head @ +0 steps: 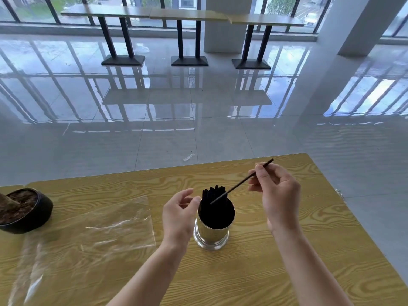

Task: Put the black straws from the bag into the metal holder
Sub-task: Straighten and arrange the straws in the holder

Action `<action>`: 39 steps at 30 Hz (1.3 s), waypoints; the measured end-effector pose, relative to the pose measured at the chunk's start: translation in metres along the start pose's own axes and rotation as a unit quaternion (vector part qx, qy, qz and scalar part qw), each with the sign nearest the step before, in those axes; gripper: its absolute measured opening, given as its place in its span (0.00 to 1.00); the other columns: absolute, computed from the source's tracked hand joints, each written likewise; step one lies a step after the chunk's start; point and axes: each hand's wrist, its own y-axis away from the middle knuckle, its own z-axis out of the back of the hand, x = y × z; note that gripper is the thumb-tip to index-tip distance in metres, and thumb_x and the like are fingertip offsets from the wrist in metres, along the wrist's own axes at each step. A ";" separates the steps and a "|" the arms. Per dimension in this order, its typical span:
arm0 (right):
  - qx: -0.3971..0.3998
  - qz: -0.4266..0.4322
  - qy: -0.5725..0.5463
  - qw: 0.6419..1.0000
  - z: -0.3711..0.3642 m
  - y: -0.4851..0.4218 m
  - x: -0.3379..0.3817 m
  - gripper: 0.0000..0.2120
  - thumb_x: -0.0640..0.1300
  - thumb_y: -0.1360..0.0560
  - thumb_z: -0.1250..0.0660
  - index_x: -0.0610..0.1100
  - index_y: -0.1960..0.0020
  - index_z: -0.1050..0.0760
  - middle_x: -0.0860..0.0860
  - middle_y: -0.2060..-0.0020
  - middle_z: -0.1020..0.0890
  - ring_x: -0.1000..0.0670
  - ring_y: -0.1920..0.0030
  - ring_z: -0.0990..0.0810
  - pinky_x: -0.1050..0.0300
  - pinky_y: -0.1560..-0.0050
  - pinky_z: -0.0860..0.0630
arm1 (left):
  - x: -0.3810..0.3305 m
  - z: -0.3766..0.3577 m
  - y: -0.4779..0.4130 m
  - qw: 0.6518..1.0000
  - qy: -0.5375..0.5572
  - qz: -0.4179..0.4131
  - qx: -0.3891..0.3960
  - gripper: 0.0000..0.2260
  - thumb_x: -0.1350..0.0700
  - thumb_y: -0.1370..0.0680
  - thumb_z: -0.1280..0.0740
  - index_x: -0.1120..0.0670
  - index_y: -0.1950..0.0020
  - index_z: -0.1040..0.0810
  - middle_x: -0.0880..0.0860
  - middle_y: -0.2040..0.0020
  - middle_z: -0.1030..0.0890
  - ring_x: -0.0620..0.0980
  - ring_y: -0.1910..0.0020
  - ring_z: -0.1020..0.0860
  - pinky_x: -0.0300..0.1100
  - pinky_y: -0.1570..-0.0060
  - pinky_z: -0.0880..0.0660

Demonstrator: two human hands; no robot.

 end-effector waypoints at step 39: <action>0.060 0.049 0.372 0.925 -0.021 0.027 -0.069 0.15 0.45 0.28 0.23 0.43 0.42 0.18 0.52 0.57 0.17 0.52 0.58 0.19 0.55 0.55 0.21 | 0.020 -0.017 -0.018 0.927 -0.306 -0.215 0.008 0.13 0.51 0.21 0.30 0.53 0.39 0.18 0.47 0.50 0.18 0.47 0.53 0.20 0.44 0.56 0.22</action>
